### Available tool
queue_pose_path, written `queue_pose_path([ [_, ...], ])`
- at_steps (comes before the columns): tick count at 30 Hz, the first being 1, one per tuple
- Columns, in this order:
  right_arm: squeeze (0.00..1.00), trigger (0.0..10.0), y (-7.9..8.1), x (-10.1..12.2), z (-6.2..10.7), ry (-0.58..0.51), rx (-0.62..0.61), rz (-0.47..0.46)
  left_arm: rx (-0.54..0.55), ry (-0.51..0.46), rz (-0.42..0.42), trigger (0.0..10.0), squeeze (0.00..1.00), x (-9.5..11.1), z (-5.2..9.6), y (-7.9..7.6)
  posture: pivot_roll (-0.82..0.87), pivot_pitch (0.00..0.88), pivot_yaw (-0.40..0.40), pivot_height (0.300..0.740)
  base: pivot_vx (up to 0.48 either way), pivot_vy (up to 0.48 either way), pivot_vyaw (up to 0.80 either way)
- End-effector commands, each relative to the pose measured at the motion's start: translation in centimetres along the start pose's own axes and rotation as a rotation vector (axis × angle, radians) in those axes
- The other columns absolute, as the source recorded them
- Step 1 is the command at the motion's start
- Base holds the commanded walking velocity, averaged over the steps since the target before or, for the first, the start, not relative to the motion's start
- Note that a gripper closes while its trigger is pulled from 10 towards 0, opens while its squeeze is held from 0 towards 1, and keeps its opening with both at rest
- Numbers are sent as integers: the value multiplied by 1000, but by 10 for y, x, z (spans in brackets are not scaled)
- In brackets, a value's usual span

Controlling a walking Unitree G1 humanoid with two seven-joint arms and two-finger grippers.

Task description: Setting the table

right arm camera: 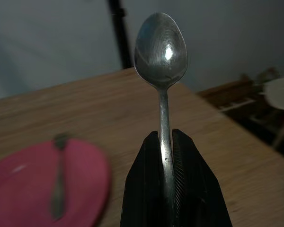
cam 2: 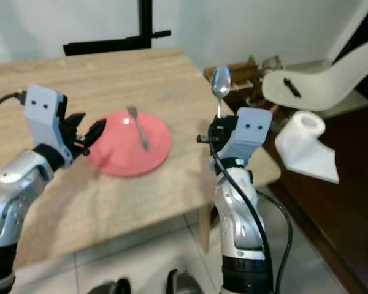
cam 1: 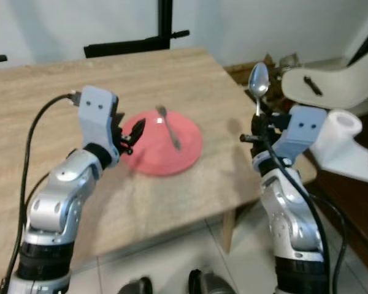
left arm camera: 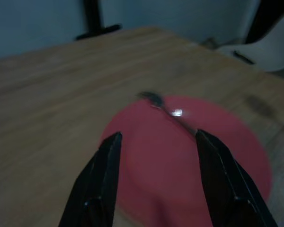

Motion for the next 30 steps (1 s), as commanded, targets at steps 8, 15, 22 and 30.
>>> queue_pose_path([
  [8,0,10000,-1,0,0,-4,-4,3,1,8,1,10000,0,-3,1,0,-95,61,22,740,-298,0,0],
  [15,0,10000,-1,0,1,-2,-1,1,2,9,2,10000,0,-3,0,0,-95,61,22,740,-294,0,0],
  [22,0,10000,-1,0,1,-1,0,1,2,9,2,10000,0,-3,0,1,-98,61,24,740,-286,0,0],
  [30,0,10000,0,-1,1,0,0,1,10,11,6,10000,0,-3,-1,2,-98,62,25,740,-96,0,0],
])
Point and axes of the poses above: a point about 5 cm out from each wrist's last joint towards the gripper, its own z axis pointing back from the gripper into the wrist, its own x axis along the axis of the wrist's last joint, y = z × x, the point moved 6 cm from there along -z, pointing out of the wrist towards the gripper, and after that the axes turned 12 degrees about -z, right-handed, at the moved point
